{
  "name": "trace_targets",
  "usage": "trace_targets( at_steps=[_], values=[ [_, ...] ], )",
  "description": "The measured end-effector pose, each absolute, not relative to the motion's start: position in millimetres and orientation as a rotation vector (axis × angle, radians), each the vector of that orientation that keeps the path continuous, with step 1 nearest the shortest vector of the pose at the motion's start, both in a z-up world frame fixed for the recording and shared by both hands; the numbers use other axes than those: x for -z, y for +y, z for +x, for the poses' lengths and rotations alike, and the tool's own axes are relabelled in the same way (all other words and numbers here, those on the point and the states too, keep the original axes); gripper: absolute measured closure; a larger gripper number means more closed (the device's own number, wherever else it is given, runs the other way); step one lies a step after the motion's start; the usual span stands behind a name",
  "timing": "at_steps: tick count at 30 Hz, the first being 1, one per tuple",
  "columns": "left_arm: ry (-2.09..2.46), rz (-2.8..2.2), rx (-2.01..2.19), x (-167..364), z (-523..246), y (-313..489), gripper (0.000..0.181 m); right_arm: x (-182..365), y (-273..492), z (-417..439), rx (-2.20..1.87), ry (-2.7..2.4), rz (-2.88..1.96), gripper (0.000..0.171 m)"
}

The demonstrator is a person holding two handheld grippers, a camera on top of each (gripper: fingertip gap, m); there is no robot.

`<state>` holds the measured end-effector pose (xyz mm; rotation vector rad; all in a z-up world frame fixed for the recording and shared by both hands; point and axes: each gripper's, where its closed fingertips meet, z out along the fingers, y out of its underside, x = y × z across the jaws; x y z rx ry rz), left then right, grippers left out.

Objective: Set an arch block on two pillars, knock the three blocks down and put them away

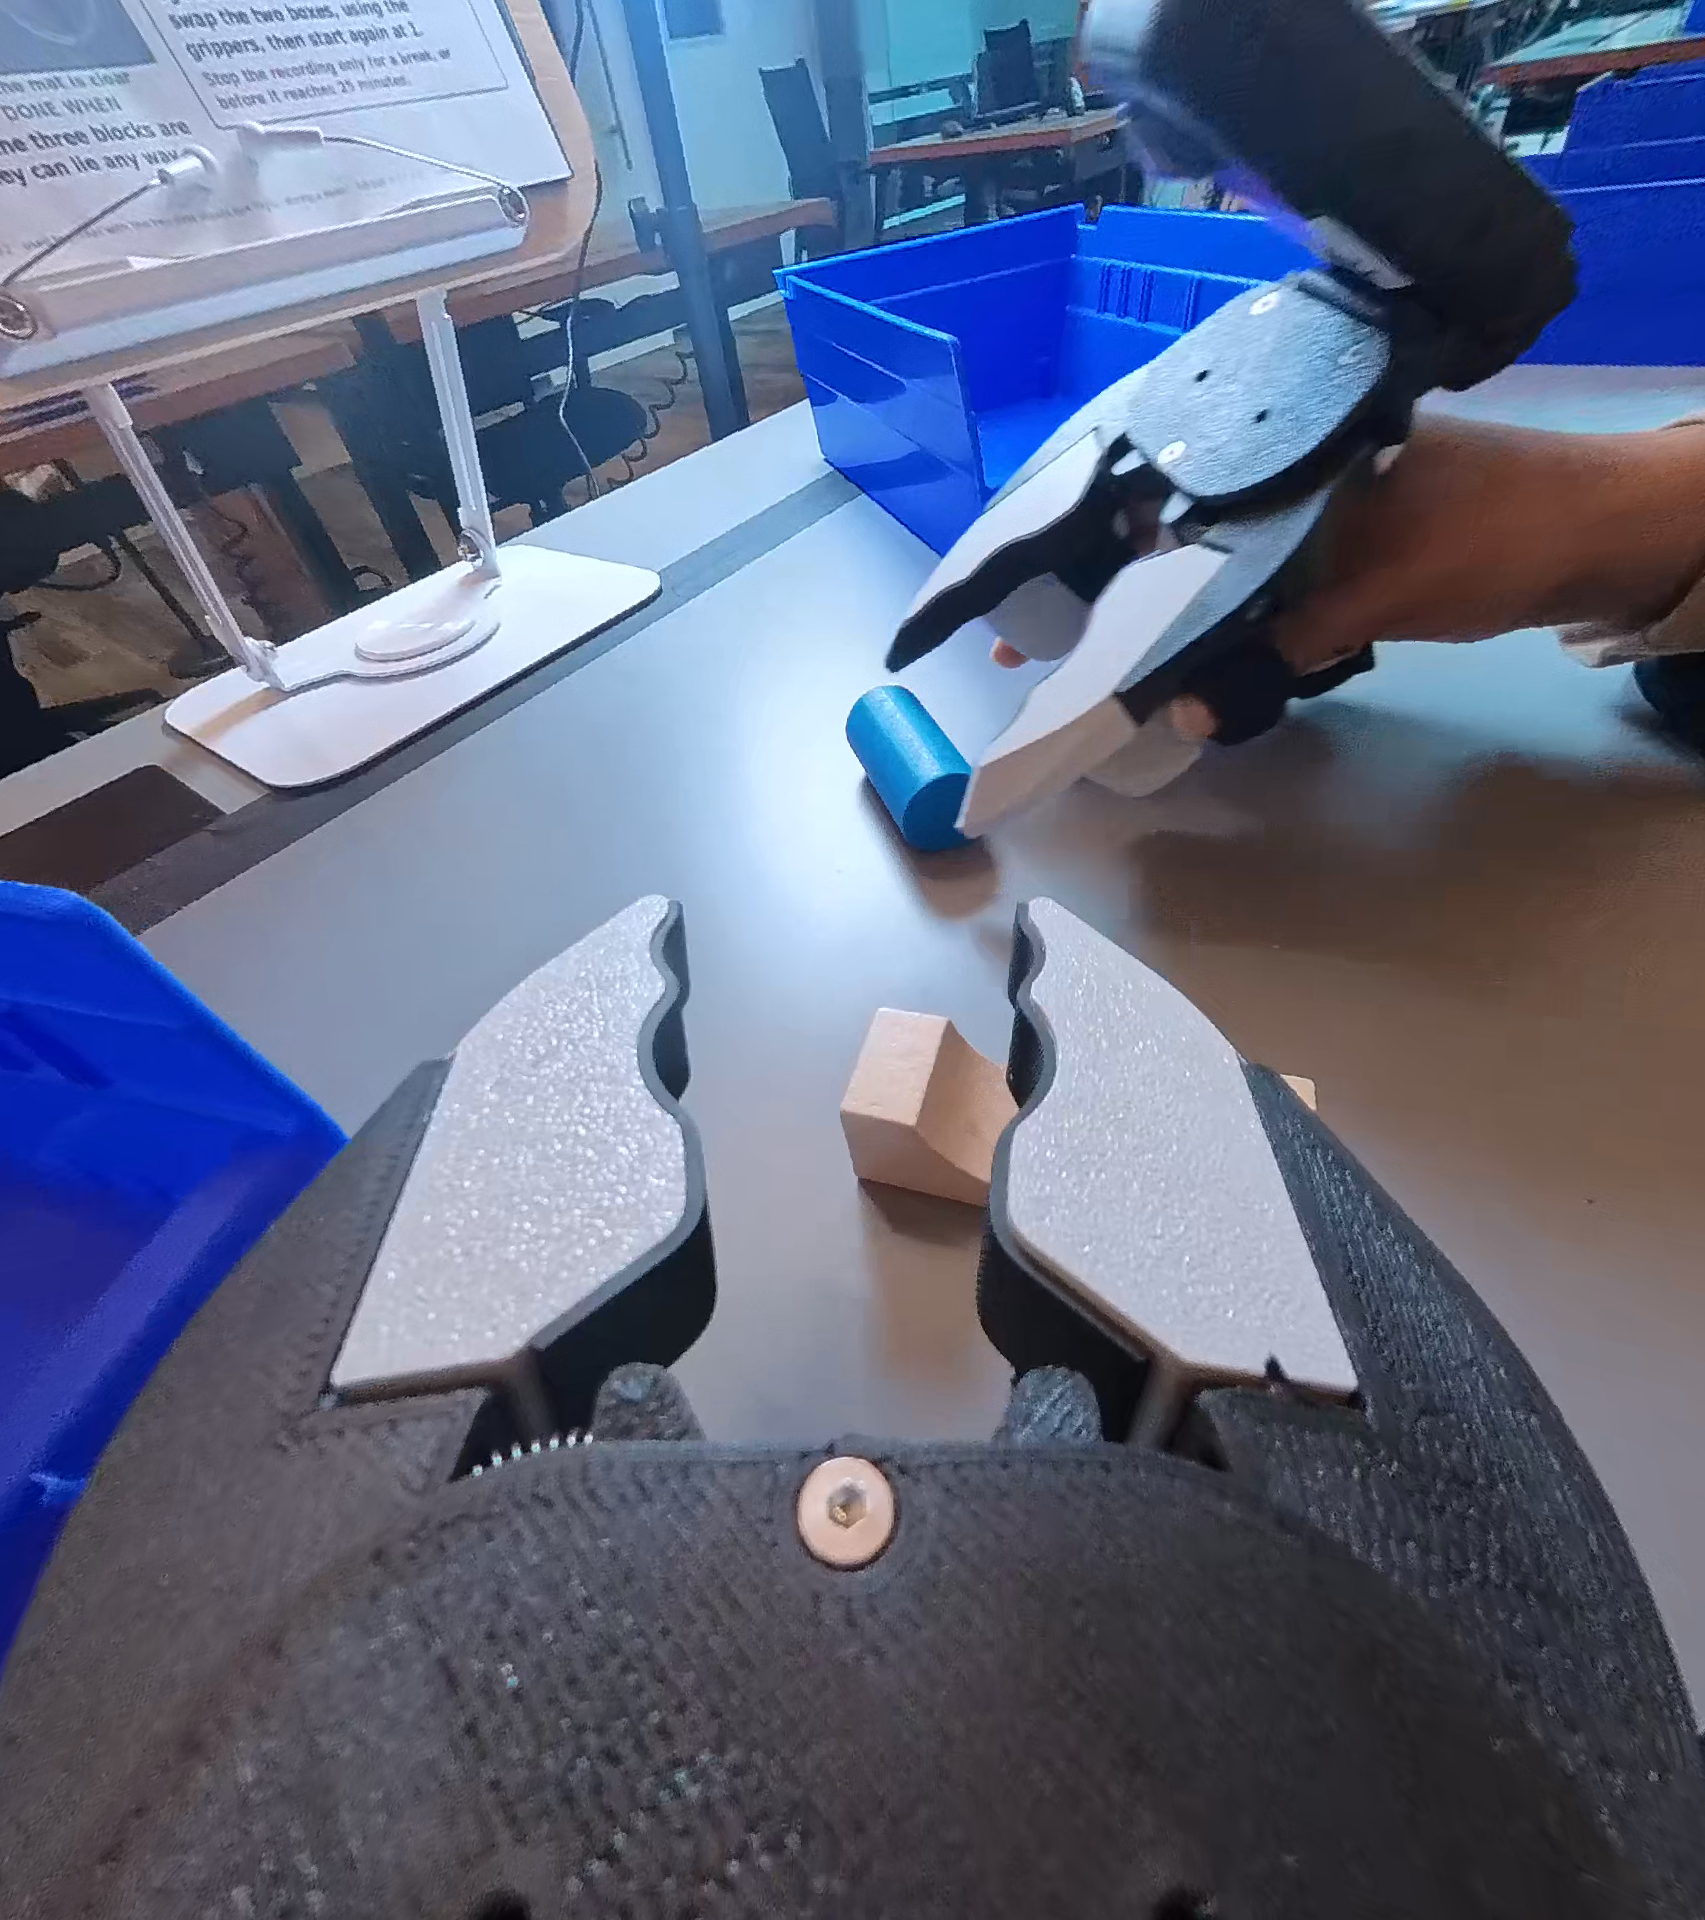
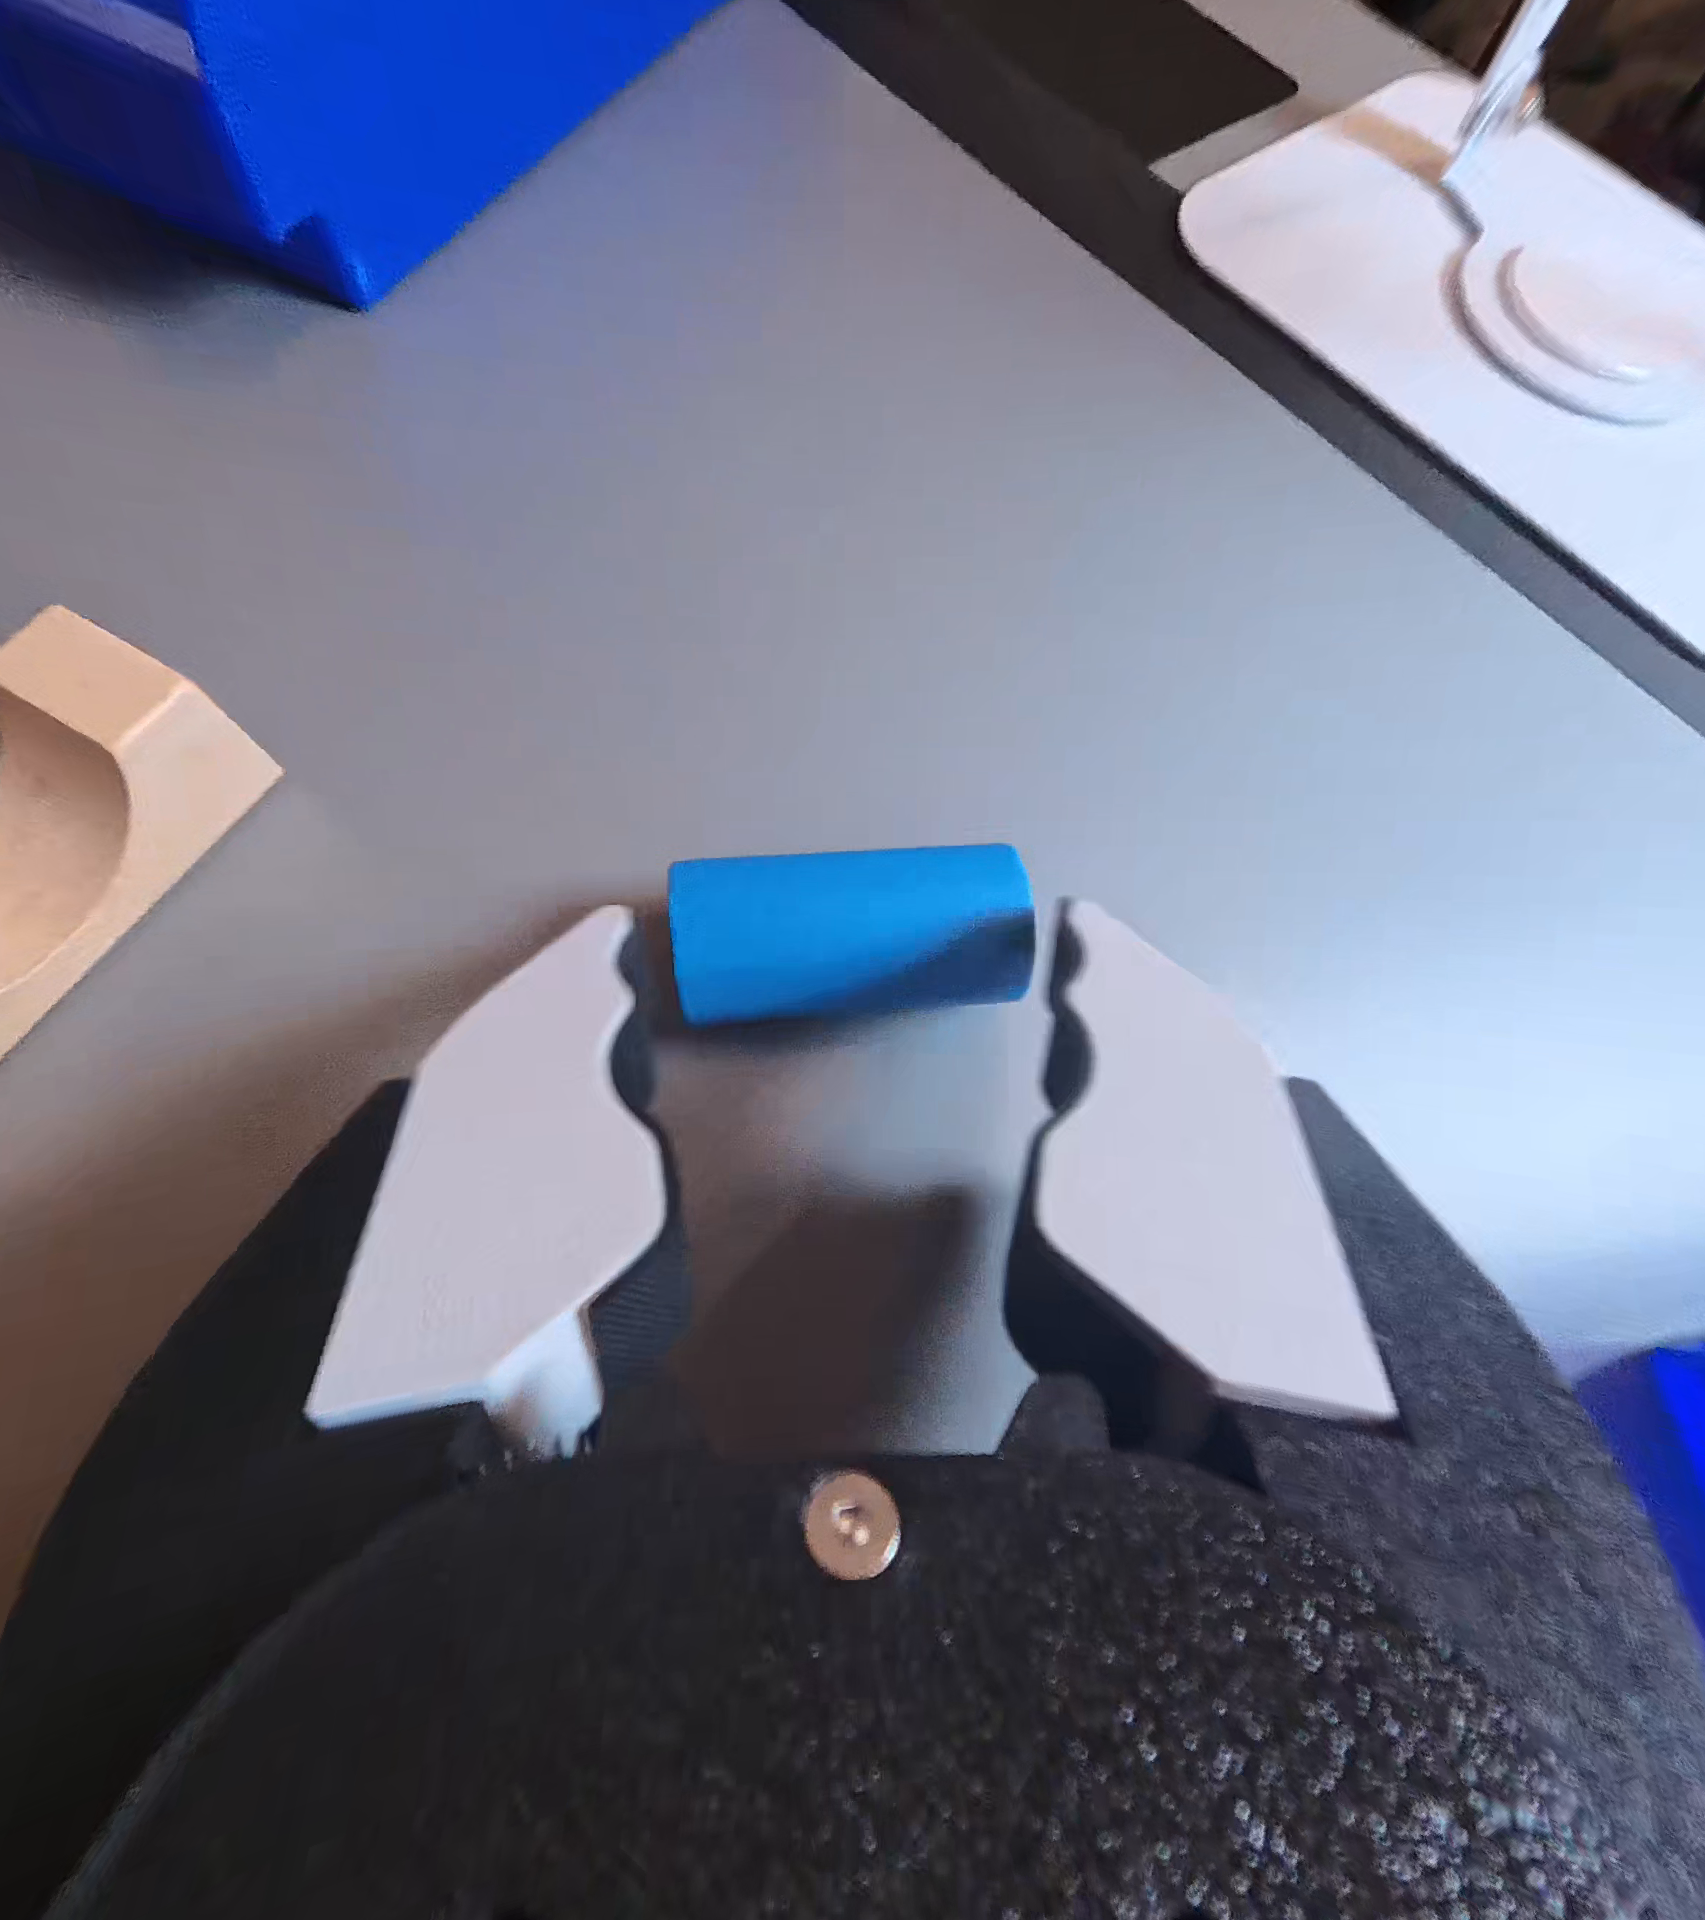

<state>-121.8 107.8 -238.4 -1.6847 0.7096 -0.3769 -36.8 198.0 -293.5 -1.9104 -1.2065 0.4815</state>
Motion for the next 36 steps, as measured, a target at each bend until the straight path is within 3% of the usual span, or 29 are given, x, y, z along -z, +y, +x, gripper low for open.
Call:
trace_targets(
  at_steps=[4, 11, 14, 19, 29, 36],
  values=[
    [0.725, -1.684, 0.378, 239.0, -119.5, 106.1, 0.121, 289.1, 199.6, -36.2, -0.458, -1.238, -1.907, 0.104],
    [0.737, -1.681, 0.371, 239.6, -118.9, 105.2, 0.123, 179.9, 245.3, 46.0, -0.351, -0.783, -1.724, 0.104],
    [0.742, -1.683, 0.370, 241.1, -117.5, 104.8, 0.123, 194.4, 278.8, 113.5, -0.205, -0.575, -1.853, 0.104],
    [0.753, -1.698, 0.366, 246.9, -115.3, 105.0, 0.123, 233.9, 307.7, 154.6, -0.387, -0.315, -2.048, 0.092],
    [0.763, -1.701, 0.361, 248.5, -115.1, 105.1, 0.123, 185.5, 296.9, 146.1, -0.419, -0.361, -1.776, 0.099],
    [0.747, -1.692, 0.349, 245.6, -117.6, 106.6, 0.123, 190.8, 219.2, 43.8, -0.719, -0.877, -1.688, 0.097]
  ],
)
